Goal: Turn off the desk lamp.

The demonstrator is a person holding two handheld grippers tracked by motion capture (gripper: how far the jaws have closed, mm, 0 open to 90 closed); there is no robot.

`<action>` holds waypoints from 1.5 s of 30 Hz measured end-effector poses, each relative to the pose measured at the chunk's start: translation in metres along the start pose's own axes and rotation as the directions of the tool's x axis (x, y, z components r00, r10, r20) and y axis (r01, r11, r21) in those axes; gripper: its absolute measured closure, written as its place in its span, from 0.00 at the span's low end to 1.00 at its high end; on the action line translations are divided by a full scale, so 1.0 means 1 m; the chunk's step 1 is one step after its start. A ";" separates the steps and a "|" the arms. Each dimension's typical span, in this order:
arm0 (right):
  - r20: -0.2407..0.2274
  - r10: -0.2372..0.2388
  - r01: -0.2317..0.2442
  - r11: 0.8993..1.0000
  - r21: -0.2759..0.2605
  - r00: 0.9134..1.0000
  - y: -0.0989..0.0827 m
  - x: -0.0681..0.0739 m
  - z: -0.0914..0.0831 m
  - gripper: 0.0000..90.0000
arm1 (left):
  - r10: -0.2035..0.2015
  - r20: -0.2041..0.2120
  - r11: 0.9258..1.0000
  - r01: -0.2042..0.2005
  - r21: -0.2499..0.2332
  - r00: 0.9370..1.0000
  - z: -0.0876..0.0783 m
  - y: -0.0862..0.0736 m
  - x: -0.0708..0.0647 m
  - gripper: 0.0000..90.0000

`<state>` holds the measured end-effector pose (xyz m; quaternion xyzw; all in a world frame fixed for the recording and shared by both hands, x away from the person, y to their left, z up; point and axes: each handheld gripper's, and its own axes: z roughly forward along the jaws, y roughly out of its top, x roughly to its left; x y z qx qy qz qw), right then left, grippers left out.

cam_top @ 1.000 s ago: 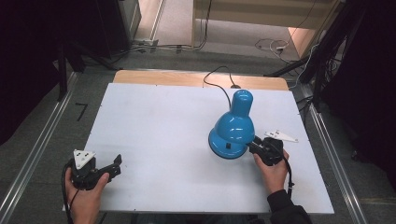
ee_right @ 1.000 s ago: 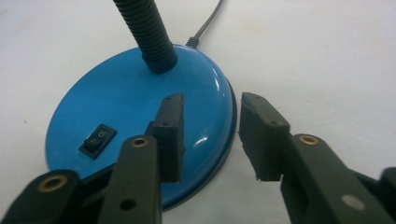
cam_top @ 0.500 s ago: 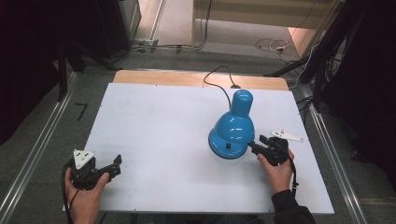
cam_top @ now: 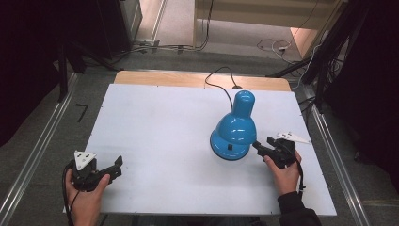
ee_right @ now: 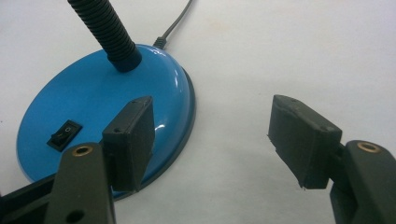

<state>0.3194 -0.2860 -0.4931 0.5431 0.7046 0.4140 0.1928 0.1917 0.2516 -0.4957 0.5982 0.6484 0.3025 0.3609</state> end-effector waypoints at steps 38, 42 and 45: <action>0.082 0.021 -0.021 1.000 -0.004 0.996 -0.010 -0.034 -0.026 0.30 | -0.009 0.008 1.000 0.009 0.017 1.000 0.003 -0.001 0.002 0.08; 0.090 0.023 -0.022 1.000 -0.004 0.996 -0.012 -0.037 -0.030 0.30 | -0.011 0.008 1.000 0.011 0.019 1.000 0.004 -0.001 0.002 0.08; 0.093 0.019 -0.018 1.000 -0.005 0.996 -0.013 -0.039 -0.032 0.30 | -0.011 0.010 1.000 0.011 0.022 1.000 0.004 -0.001 0.002 0.08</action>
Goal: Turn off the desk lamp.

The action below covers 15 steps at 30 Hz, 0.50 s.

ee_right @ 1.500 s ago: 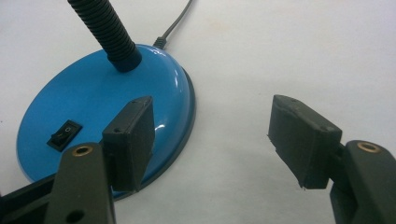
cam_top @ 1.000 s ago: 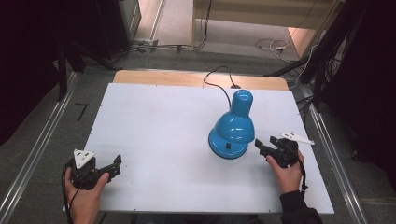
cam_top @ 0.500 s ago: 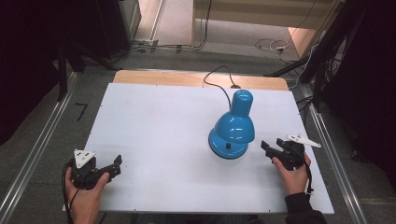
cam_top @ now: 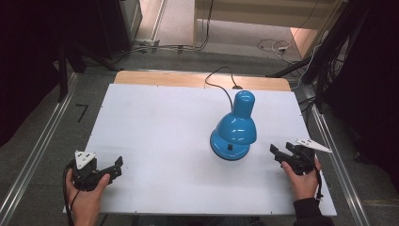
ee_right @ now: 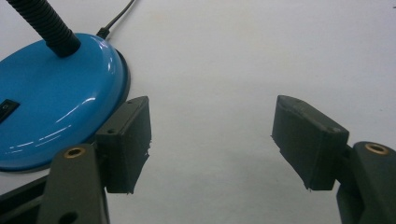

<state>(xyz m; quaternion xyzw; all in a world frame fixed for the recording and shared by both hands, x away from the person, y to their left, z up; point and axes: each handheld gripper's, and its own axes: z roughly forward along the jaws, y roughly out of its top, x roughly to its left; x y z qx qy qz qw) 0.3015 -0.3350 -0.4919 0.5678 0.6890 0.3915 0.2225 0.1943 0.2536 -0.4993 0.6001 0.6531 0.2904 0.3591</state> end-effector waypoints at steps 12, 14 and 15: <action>0.012 -0.006 0.006 1.000 0.000 1.000 -0.004 -0.006 -0.008 0.29 | -0.004 0.001 1.000 0.004 0.003 1.000 0.001 0.000 0.000 0.08; 0.013 -0.005 0.005 1.000 -0.001 1.000 -0.004 -0.007 -0.010 0.29 | -0.003 0.001 1.000 0.003 0.004 1.000 0.001 0.000 0.001 0.08; 0.016 -0.008 0.008 1.000 -0.001 1.000 -0.005 -0.008 -0.010 0.29 | -0.004 0.001 1.000 0.004 0.005 1.000 0.001 0.000 0.001 0.08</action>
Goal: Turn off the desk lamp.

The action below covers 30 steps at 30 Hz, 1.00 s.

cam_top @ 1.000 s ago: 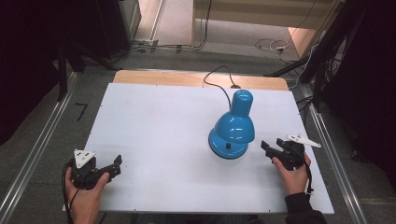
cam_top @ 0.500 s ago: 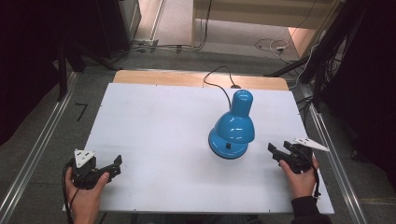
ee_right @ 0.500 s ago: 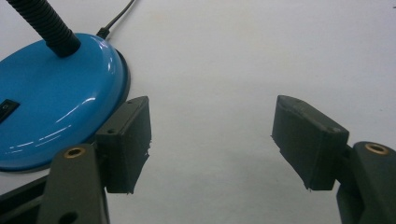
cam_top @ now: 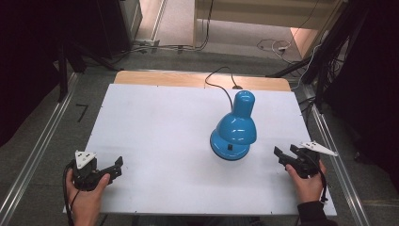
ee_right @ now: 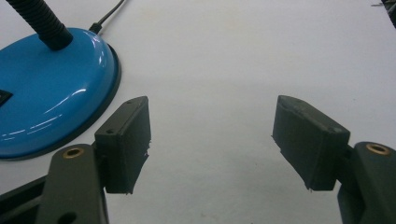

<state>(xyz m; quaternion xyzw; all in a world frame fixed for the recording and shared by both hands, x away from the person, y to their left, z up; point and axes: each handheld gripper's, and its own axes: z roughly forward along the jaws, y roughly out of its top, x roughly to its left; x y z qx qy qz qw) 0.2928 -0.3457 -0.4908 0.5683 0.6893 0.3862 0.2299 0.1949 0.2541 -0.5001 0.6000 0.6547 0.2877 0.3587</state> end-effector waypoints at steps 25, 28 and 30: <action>0.018 0.017 -0.017 1.000 -0.004 1.000 -0.007 -0.013 -0.014 0.29 | -0.005 -0.001 1.000 0.005 0.003 1.000 0.000 0.000 0.000 0.08; 0.022 0.019 -0.019 1.000 -0.005 1.000 -0.008 -0.015 -0.016 0.29 | -0.004 -0.001 1.000 0.004 0.002 1.000 0.000 0.000 0.000 0.08; 0.026 0.021 -0.021 1.000 -0.007 0.999 -0.008 -0.016 -0.018 0.29 | -0.005 -0.001 1.000 0.005 0.002 1.000 0.001 0.000 0.000 0.08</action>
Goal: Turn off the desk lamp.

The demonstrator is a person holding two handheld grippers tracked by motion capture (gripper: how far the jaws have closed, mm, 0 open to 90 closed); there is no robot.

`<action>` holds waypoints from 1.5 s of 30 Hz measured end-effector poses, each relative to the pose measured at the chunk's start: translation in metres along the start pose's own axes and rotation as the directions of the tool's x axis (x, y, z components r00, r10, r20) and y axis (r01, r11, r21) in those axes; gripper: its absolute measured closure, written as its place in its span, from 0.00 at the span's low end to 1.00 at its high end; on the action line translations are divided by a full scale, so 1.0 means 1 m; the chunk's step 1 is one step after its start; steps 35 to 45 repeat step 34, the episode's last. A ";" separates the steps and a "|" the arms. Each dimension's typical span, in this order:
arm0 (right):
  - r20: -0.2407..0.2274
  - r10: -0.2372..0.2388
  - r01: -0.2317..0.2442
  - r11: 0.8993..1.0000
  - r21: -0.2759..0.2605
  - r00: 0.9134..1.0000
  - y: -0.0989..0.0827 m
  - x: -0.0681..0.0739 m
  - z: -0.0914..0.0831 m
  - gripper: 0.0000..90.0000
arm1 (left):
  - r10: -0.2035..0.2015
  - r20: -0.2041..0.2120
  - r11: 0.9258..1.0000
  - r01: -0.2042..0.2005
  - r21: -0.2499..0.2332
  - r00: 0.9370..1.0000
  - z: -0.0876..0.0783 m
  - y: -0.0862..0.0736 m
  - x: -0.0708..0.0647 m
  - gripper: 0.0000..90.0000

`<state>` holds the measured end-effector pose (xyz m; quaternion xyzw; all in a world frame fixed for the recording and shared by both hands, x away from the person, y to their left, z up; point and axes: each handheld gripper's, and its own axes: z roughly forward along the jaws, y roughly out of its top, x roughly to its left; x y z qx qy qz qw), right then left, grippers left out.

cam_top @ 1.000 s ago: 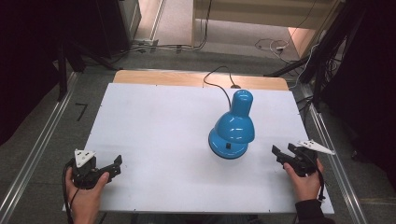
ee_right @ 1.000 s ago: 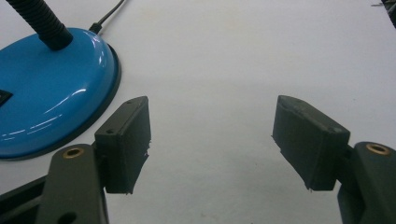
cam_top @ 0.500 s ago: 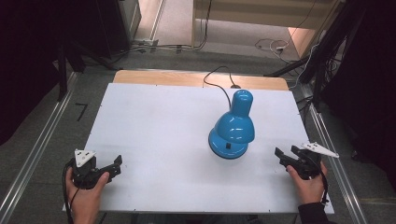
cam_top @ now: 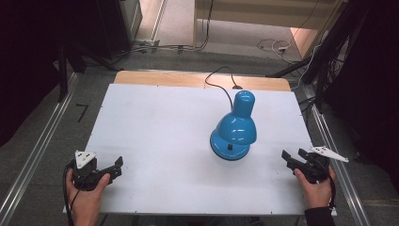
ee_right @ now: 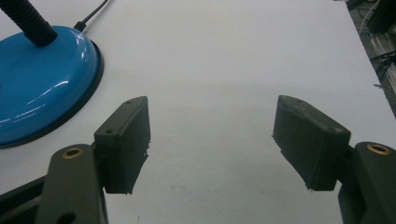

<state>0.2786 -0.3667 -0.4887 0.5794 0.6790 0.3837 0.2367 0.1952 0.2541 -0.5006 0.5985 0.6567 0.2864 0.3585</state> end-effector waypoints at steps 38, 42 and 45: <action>0.087 0.028 -0.029 1.000 0.010 0.996 -0.014 -0.030 -0.014 0.26 | 0.003 -0.003 1.000 -0.003 0.001 1.000 0.000 0.000 0.001 0.08; 0.087 0.028 -0.029 1.000 0.010 0.996 -0.014 -0.030 -0.014 0.26 | 0.003 -0.003 1.000 -0.003 0.001 1.000 0.000 0.000 0.001 0.08; 0.087 0.028 -0.029 1.000 0.010 0.996 -0.014 -0.030 -0.014 0.26 | 0.003 -0.003 1.000 -0.003 0.001 1.000 0.000 0.000 0.001 0.08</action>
